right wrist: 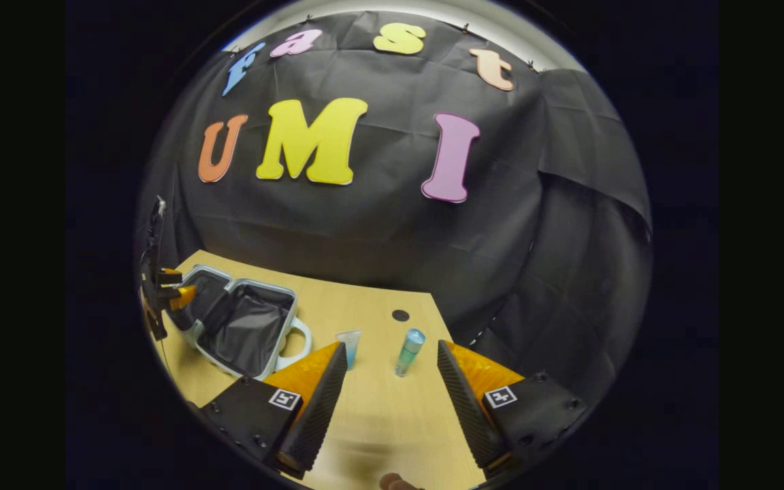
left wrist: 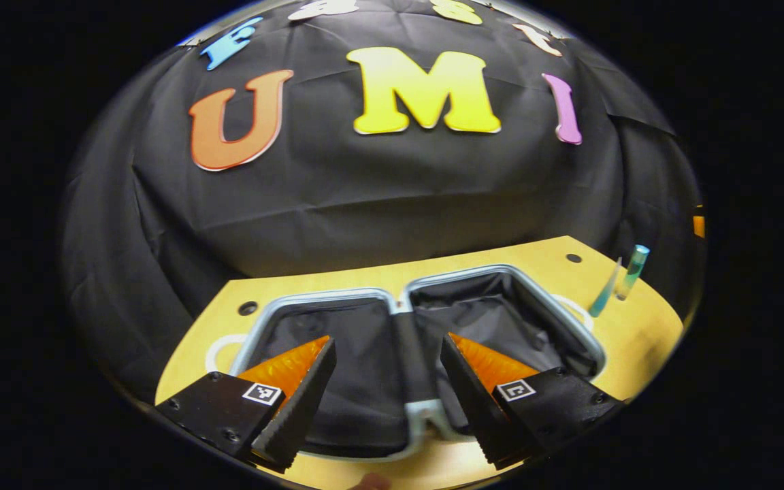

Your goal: First open the suitcase, pack the skin care products into it, and then close the suitcase.

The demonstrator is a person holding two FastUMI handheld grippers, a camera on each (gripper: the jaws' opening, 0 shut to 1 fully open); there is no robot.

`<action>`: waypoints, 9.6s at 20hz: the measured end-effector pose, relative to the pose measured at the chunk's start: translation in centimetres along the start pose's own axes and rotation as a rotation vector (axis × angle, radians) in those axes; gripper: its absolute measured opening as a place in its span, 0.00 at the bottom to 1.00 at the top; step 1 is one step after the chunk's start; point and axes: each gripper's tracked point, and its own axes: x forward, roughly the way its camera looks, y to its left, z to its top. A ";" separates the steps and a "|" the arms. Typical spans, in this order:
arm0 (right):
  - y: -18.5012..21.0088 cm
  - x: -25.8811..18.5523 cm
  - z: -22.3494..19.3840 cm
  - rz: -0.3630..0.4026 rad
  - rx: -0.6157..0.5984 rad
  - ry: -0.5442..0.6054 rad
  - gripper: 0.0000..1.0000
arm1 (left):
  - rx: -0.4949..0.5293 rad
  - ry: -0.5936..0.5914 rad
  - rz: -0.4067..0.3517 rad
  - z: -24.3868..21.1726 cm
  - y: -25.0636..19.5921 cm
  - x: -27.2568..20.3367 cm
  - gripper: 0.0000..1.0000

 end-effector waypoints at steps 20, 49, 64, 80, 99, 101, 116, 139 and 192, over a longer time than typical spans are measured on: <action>-13.3 6.7 -8.6 0.044 0.019 0.154 0.79 | -0.014 0.165 -0.346 -3.4 -34.5 9.2 0.99; -3.2 20.4 -10.3 0.255 -0.020 0.168 0.80 | -0.109 0.135 -0.207 -0.1 -31.7 4.9 0.42; -1.5 24.2 -12.5 0.169 0.088 0.222 0.37 | -0.105 0.317 0.119 -4.7 -13.0 -2.9 0.42; 5.5 1.4 -7.8 0.194 0.095 0.193 0.35 | -0.052 0.630 0.129 -10.9 -5.6 4.5 0.42; 11.1 -0.5 -5.4 0.215 0.070 0.216 0.35 | -0.037 0.617 0.067 -11.1 -5.6 6.8 0.55; 12.6 0.3 -4.1 0.241 0.070 0.203 0.35 | -0.050 0.549 0.074 -9.5 -5.6 6.5 0.64; 29.8 9.9 -3.0 0.416 0.014 0.265 0.36 | -0.142 0.150 0.158 -4.9 2.5 -8.0 0.86; 35.6 18.3 -13.5 0.256 0.065 0.636 0.36 | -0.211 0.054 0.367 -6.7 19.0 -11.9 0.86; 21.8 -7.3 6.6 0.451 0.087 0.147 0.82 | -1.428 -0.051 -0.017 -14.4 27.6 1.3 0.54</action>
